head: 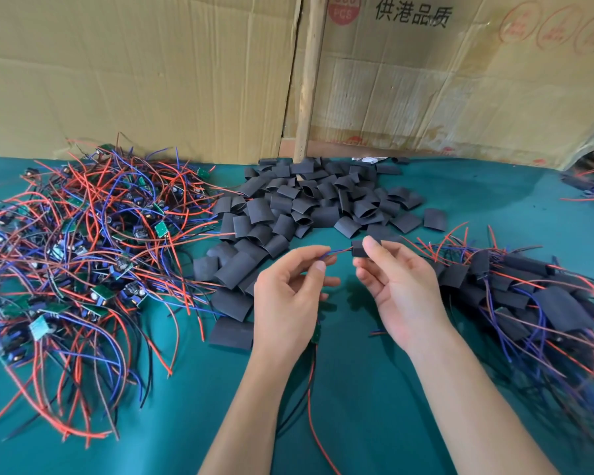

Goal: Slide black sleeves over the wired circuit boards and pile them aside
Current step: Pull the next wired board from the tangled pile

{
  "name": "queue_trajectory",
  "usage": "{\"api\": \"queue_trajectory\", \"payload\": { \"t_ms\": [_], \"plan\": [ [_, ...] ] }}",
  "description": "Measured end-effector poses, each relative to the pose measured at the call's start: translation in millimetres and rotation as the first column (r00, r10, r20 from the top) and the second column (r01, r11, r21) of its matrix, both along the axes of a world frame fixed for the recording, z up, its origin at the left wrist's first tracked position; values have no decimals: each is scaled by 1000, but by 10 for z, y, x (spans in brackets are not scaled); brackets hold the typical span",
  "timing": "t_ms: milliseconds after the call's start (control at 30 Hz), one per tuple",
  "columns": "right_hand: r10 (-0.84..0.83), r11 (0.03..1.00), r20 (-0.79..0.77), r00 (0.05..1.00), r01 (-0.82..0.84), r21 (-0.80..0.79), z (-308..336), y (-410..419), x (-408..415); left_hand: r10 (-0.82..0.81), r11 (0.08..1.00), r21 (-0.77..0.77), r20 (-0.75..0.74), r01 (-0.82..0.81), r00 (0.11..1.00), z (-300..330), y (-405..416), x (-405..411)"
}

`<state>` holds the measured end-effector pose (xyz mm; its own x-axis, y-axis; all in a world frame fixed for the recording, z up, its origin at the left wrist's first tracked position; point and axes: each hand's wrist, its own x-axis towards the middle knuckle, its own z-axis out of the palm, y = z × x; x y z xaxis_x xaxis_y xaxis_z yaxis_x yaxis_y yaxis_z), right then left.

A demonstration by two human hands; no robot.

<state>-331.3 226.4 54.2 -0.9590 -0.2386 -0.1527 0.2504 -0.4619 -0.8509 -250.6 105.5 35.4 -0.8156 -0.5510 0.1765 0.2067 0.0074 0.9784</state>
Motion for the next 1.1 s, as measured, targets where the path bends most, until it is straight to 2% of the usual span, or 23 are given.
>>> {"api": "queue_trajectory", "payload": {
  "t_ms": [267,400,533,700,833,933,1100],
  "plan": [
    [186,982,36,982,-187,27,44,-61,96,7,1000,-24,4,-7,1000,-7,-5,13],
    [236,969,32,971,-238,63,36,-105,146,51,998,-26,36,-50,998,-21,-40,7],
    [270,960,47,962,-273,57,23,-84,137,16,1000,-25,59,-15,998,-21,-58,10],
    [175,979,-23,984,-172,111,31,-6,62,-135,988,-53,120,142,984,-10,-32,21],
    [32,999,-28,999,-33,-23,66,134,-66,-264,921,-219,258,322,930,-21,-32,29],
    [-5,996,-11,1000,4,-89,81,161,-95,-265,891,-289,296,350,918,-3,-32,39],
    [-56,990,42,998,61,-126,86,119,-91,-314,886,-247,302,392,900,17,-95,66]
  ]
}}
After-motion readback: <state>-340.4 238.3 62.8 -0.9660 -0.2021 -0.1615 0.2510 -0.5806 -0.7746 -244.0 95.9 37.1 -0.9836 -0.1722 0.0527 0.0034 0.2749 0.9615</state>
